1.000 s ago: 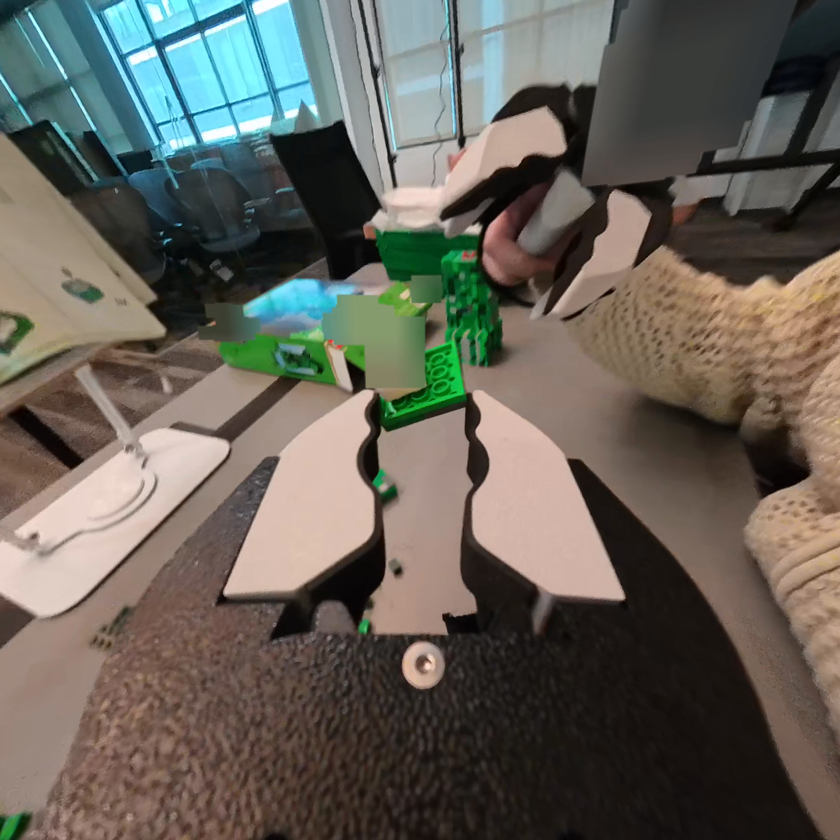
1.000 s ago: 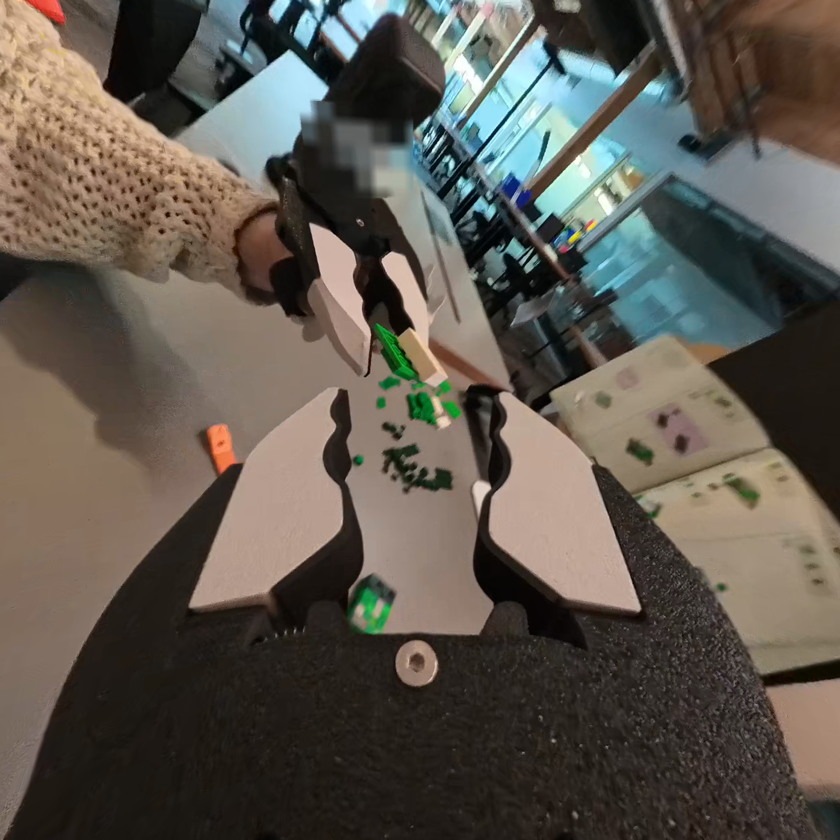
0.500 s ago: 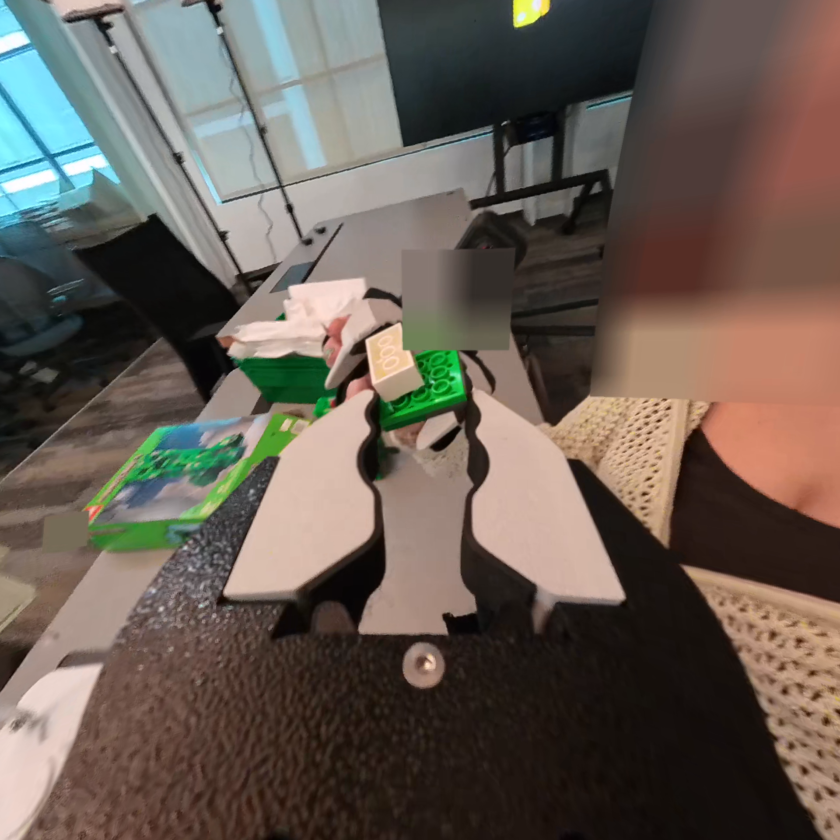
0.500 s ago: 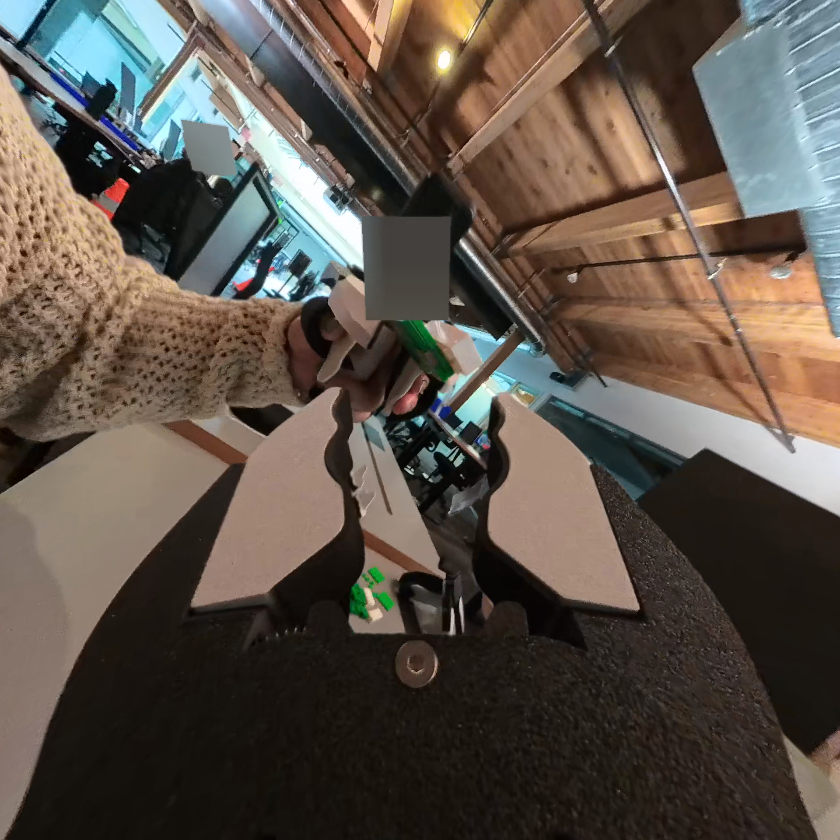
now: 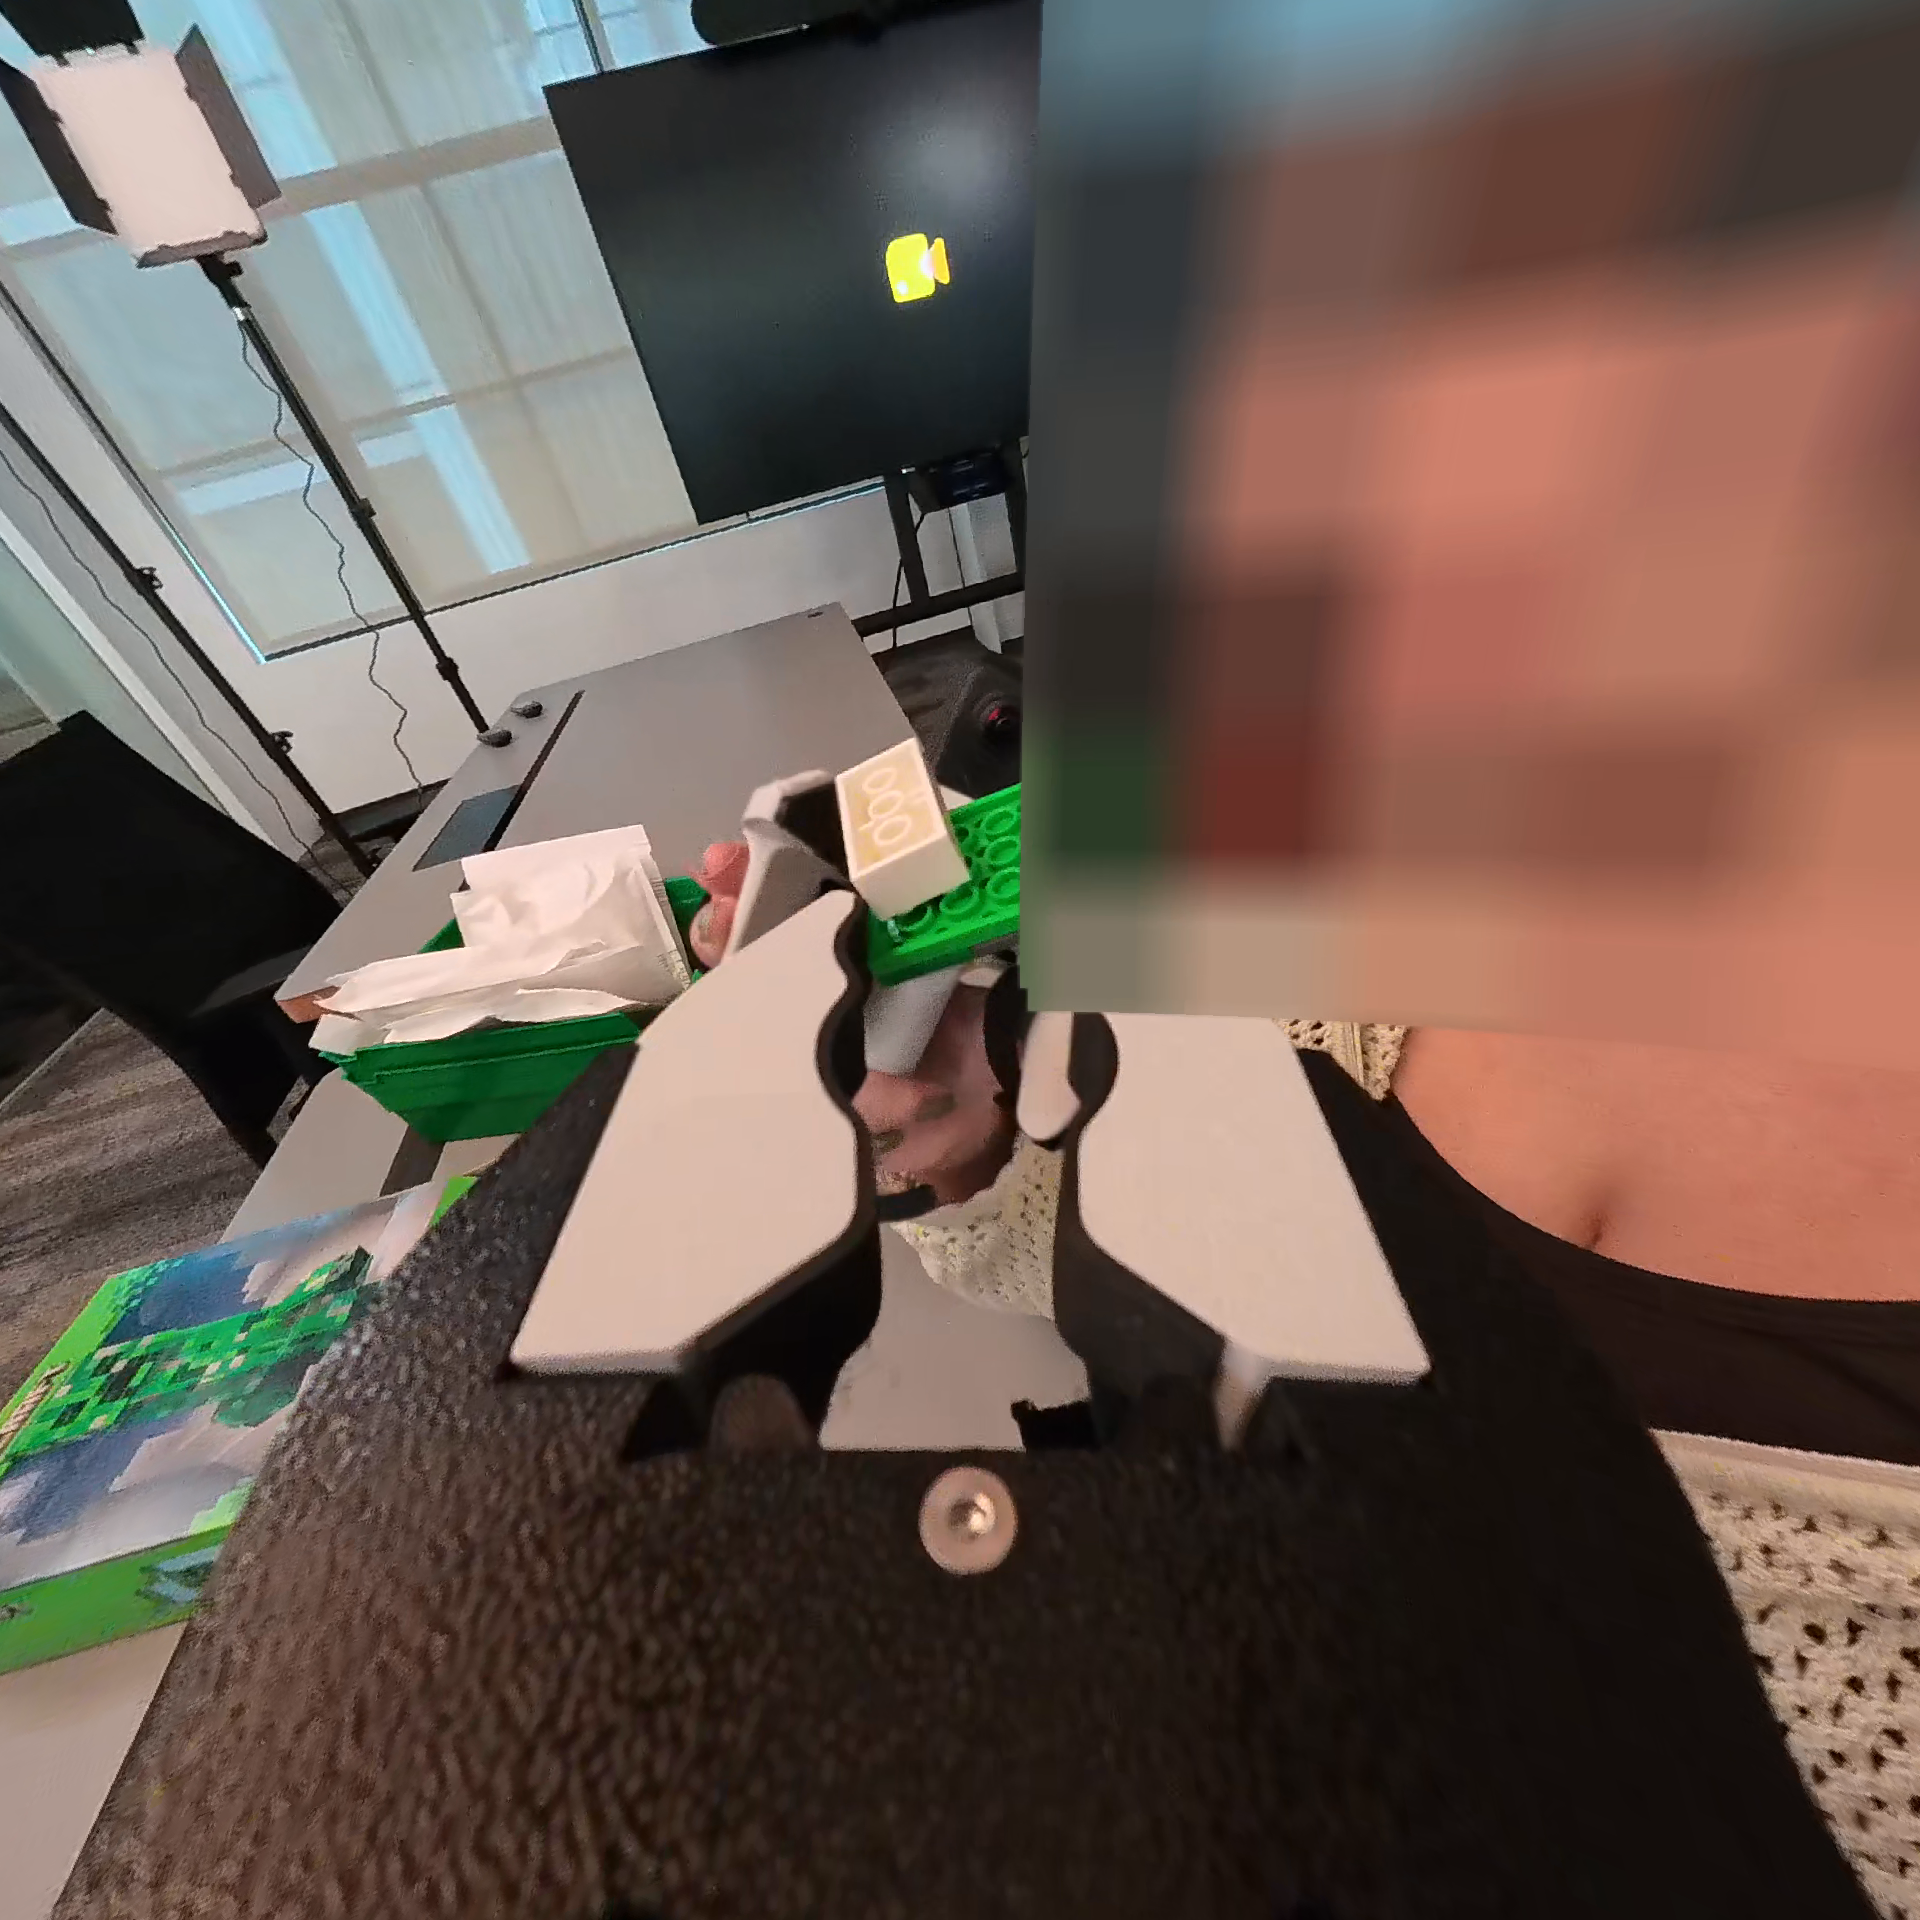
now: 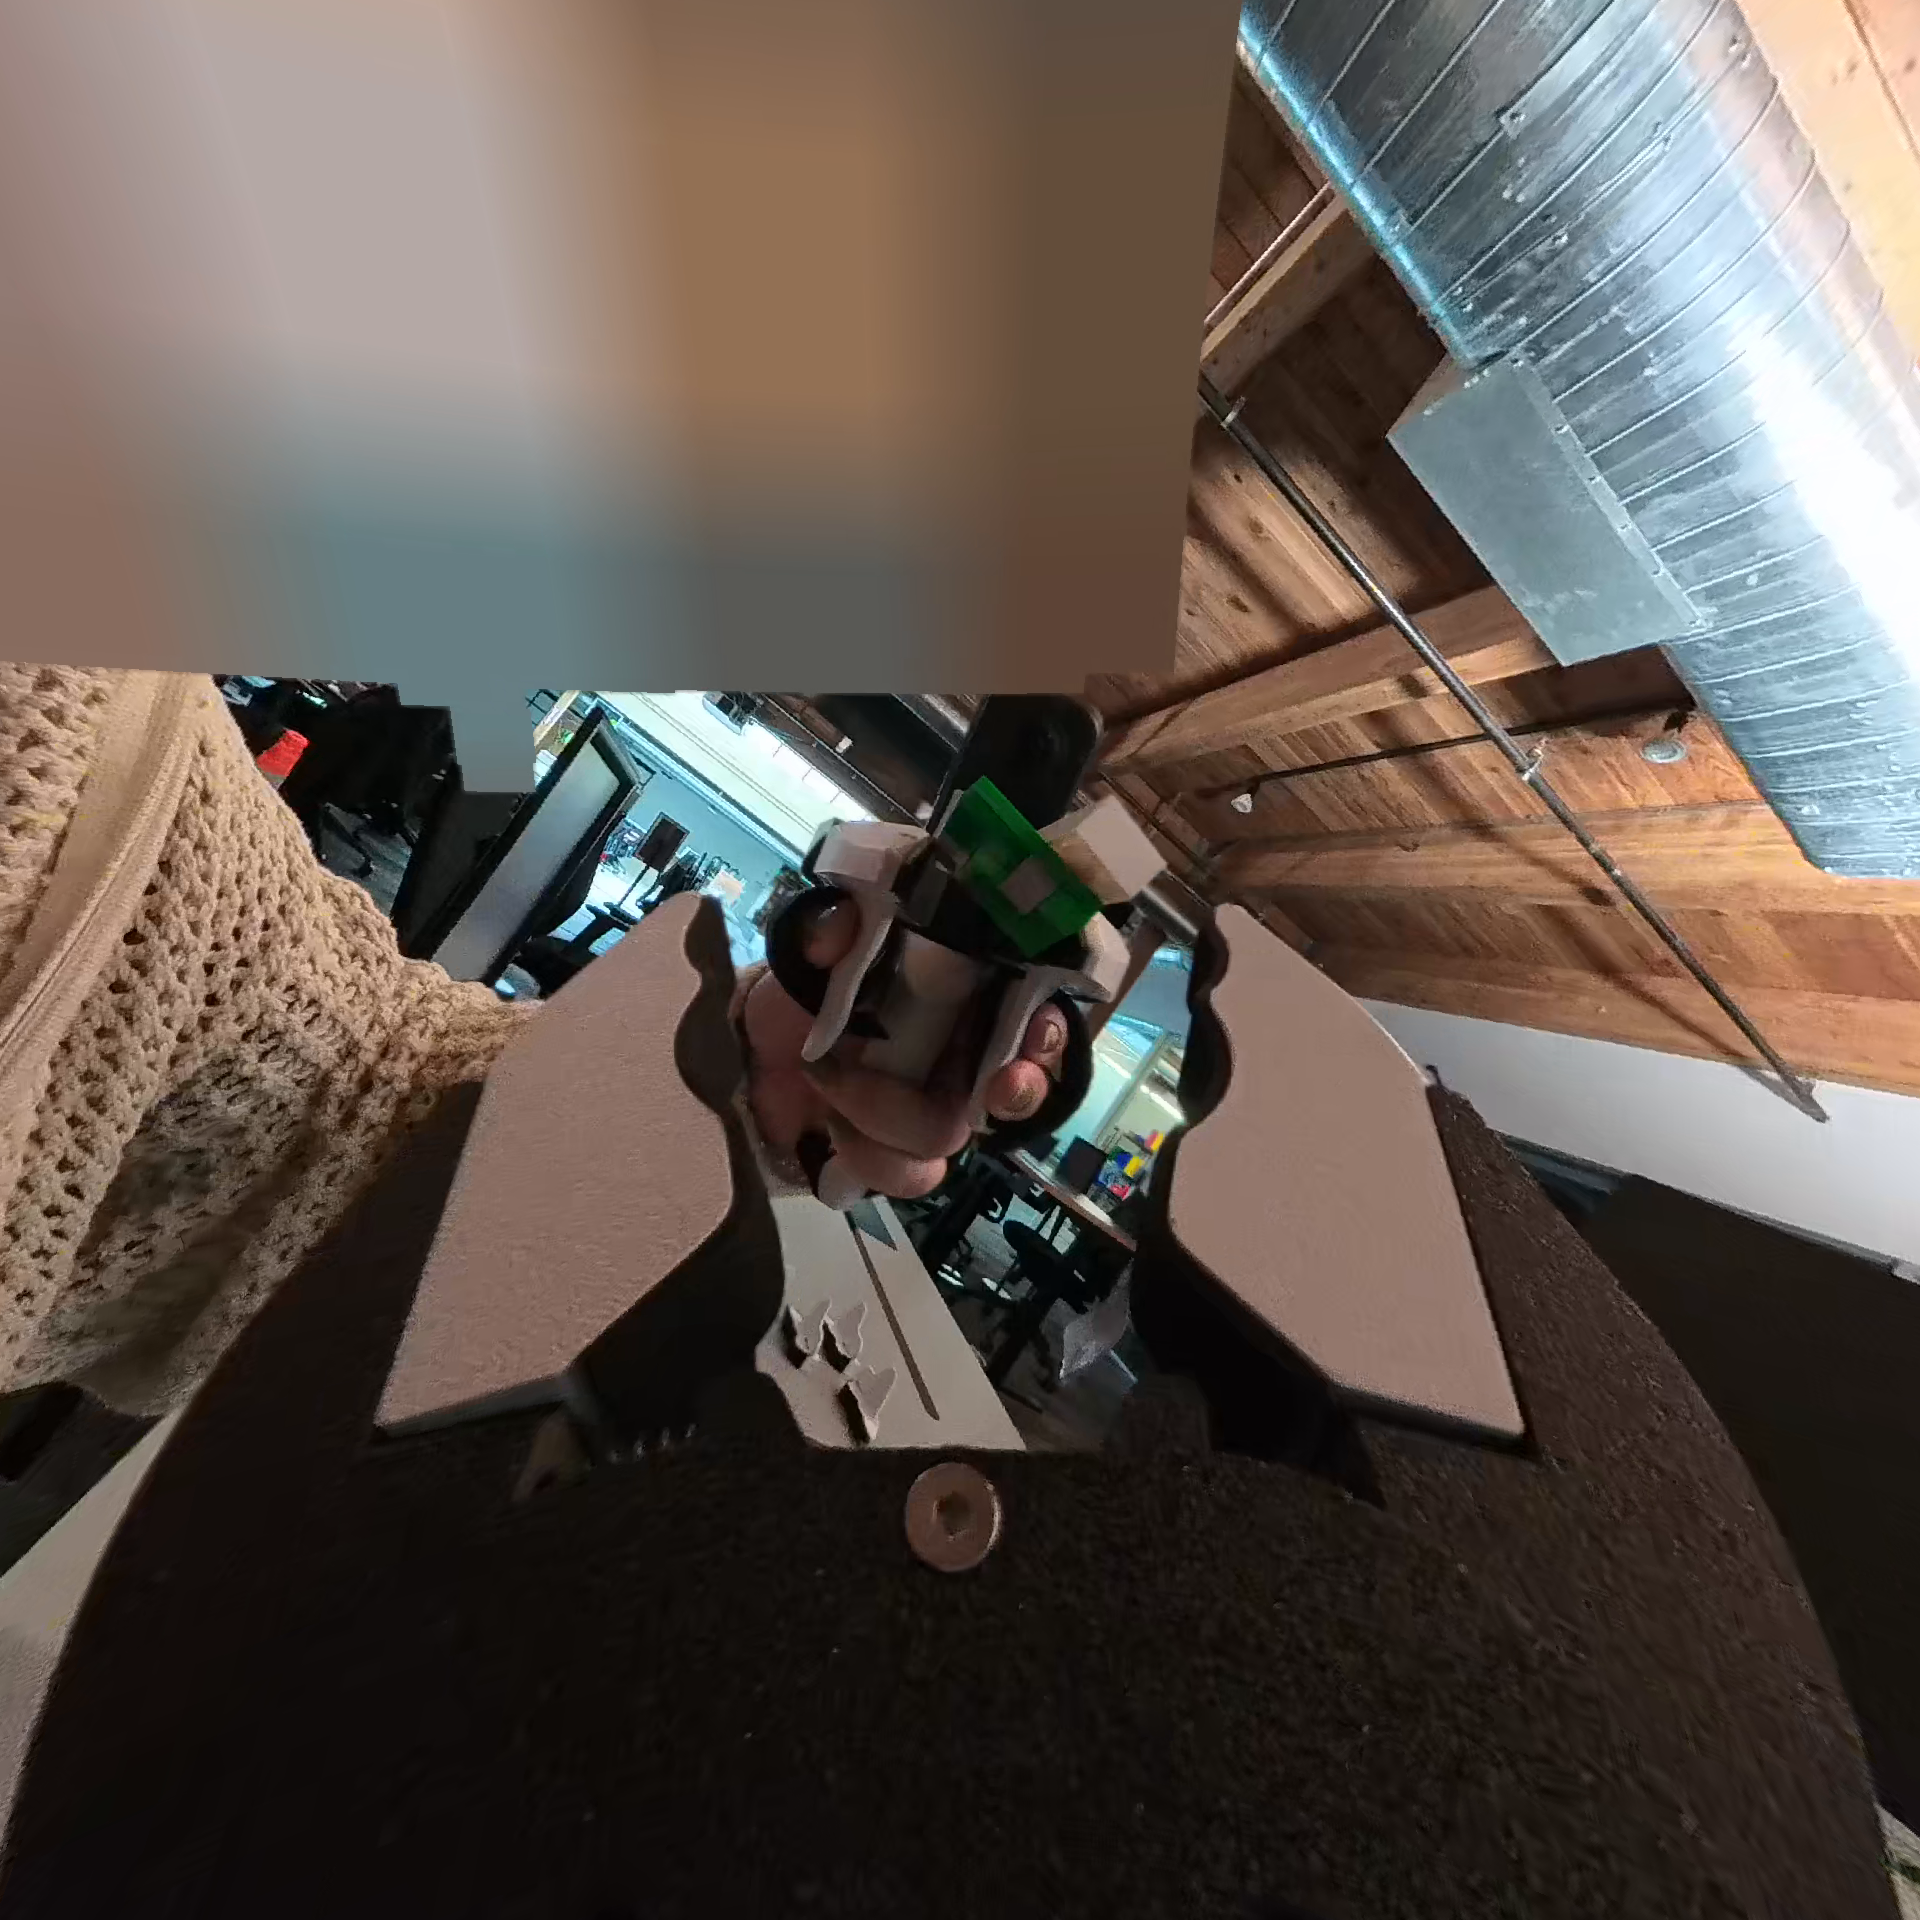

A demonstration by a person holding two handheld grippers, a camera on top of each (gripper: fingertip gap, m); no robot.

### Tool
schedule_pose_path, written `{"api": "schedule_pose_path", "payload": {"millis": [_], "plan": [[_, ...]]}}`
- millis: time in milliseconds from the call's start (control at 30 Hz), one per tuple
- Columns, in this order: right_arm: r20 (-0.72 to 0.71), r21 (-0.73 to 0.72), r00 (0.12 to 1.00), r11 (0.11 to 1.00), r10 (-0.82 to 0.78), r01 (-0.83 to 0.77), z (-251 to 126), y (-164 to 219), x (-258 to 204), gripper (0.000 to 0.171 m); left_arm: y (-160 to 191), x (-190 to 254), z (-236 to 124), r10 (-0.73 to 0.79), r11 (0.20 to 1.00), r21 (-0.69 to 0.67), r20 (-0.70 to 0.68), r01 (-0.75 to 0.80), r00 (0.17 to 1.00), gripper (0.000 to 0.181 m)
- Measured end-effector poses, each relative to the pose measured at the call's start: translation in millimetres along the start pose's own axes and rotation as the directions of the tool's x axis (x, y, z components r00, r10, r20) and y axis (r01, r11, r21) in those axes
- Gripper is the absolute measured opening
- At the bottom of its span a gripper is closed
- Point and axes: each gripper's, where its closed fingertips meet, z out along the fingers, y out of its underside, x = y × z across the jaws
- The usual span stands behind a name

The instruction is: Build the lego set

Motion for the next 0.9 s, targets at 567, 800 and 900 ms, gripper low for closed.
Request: {"api": "schedule_pose_path", "payload": {"millis": [567,800,900], "plan": [[0.014,0.0,0.999,0.999,0.05,-0.05,8.5,6.8,-4.7,0.08,9.4,5.9,0.1,-0.022,1.0,0.007,-0.028,0.022,0.999,0.035],[0.051,-0.003,0.998,0.999,0.037,-0.037,11.7,5.8,-14.5,0.077,13.0,6.3,1.2,-0.02,1.0,-0.001,-0.037,0.02,0.999,0.035],[0.057,-0.009,0.997,0.999,0.047,-0.046,11.9,8.0,-14.6,0.076,12.9,7.2,0.1,-0.016,1.0,-0.002,-0.039,0.016,0.999,0.035]]}}
